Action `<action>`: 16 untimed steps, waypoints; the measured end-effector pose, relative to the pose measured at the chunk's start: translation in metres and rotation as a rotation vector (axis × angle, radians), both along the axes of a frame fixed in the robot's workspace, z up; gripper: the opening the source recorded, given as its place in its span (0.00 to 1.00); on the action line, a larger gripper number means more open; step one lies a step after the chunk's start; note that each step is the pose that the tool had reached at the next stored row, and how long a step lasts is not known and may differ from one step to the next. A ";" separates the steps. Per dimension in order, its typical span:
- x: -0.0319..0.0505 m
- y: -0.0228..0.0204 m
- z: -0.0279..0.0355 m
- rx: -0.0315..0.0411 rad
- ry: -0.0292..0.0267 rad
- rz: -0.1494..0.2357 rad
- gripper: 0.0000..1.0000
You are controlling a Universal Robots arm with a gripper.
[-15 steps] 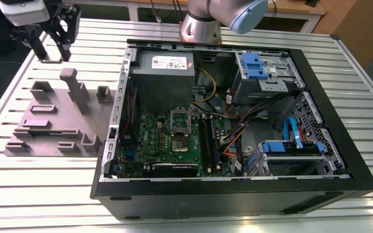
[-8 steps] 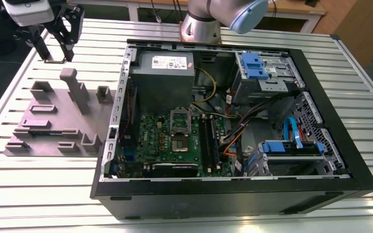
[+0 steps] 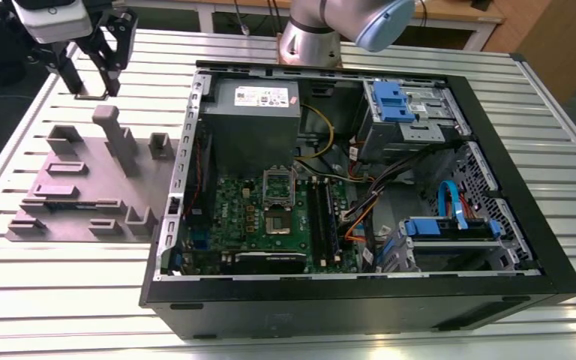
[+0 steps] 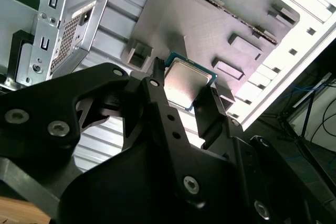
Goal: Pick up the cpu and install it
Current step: 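Pick up the cpu and move it towards the insertion slot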
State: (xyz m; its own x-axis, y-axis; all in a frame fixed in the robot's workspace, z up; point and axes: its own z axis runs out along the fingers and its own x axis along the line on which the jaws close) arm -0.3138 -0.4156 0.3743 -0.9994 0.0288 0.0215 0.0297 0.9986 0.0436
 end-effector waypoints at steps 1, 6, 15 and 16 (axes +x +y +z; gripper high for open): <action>0.0003 -0.0006 0.0000 0.0000 0.0000 -0.001 0.47; 0.0010 -0.0010 -0.0001 0.0001 -0.0001 -0.001 0.47; 0.0013 -0.0010 0.0000 0.0001 -0.0001 -0.001 0.47; 0.0014 -0.0010 0.0000 0.0001 -0.0001 -0.001 0.47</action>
State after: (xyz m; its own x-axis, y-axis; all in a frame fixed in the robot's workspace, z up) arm -0.3124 -0.4165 0.3743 -0.9993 0.0302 0.0215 0.0311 0.9986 0.0437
